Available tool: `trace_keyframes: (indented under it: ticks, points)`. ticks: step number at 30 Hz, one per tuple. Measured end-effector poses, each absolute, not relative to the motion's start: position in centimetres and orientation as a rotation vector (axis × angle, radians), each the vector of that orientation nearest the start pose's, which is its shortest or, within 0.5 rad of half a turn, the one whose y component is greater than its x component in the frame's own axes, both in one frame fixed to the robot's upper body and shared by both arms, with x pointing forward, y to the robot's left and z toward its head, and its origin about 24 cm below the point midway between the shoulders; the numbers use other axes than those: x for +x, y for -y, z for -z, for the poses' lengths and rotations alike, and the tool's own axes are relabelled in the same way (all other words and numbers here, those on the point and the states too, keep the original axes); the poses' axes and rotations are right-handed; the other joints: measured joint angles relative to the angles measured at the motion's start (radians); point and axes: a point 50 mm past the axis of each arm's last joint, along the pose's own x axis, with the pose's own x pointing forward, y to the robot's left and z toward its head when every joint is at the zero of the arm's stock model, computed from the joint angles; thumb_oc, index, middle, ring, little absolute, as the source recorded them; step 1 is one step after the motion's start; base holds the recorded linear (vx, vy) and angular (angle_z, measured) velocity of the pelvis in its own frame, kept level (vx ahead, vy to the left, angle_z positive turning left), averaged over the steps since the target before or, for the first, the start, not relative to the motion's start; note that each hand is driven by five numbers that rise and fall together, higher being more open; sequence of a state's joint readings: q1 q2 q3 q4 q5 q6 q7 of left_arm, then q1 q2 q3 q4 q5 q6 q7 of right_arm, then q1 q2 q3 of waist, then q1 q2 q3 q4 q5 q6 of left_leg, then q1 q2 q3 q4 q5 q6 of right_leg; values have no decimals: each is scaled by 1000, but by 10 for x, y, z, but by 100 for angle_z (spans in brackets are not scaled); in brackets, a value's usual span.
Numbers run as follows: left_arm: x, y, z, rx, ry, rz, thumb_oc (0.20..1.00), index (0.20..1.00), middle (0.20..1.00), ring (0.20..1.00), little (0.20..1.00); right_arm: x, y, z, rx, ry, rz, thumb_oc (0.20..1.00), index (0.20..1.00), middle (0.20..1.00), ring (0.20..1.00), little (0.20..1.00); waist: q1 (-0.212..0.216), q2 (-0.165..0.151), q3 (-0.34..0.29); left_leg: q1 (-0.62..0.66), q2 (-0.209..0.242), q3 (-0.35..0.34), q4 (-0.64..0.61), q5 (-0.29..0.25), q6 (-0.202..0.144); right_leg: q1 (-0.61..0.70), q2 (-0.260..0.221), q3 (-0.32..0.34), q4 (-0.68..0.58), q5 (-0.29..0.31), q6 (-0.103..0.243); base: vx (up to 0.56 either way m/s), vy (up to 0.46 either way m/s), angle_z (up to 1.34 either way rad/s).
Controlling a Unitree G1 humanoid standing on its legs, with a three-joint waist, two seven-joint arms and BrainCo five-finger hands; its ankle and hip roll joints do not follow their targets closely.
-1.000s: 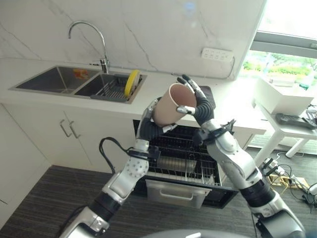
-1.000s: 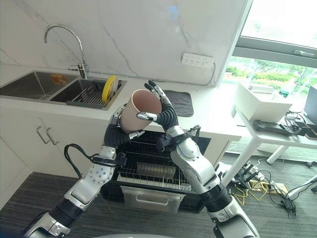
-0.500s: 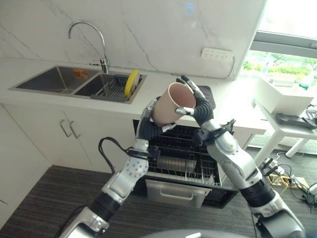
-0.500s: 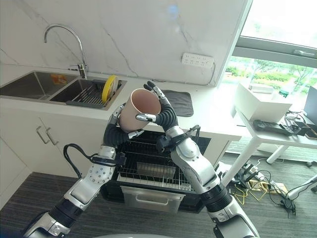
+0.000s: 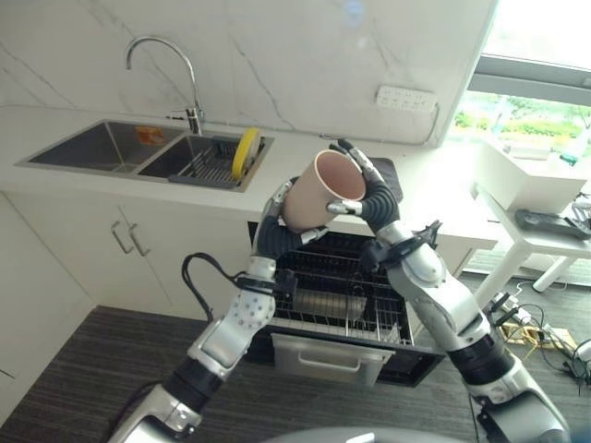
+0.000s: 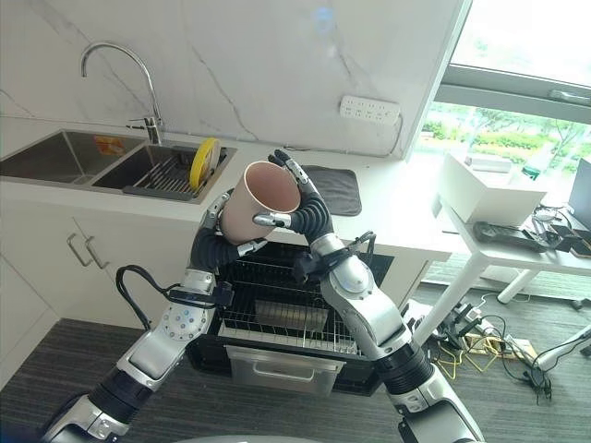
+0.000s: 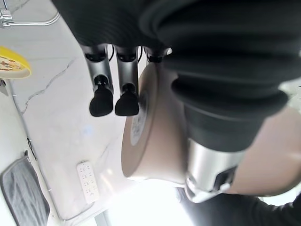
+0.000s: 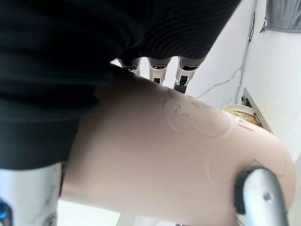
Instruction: Place the dishes in the dishwasher.
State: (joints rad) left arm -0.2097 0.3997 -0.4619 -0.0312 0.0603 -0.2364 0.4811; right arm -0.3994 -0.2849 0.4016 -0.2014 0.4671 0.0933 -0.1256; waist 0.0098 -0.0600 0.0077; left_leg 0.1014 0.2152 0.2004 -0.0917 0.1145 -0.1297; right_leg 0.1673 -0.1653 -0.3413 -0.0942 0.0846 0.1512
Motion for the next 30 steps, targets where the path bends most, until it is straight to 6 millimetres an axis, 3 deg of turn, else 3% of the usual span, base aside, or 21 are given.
trace_keyframes:
  ticks: [30]
  points:
    - [268, -114, -114, 321, 527, 53, 200, 200, 200, 200, 200, 285, 75, -153, 66, 261, -433, 1000, 1000, 1000, 1000, 1000, 0, 0, 22, 3, -3, 0, 0, -2, 2, 3, 1, 0, 0, 4, -4, 0, 0, 0]
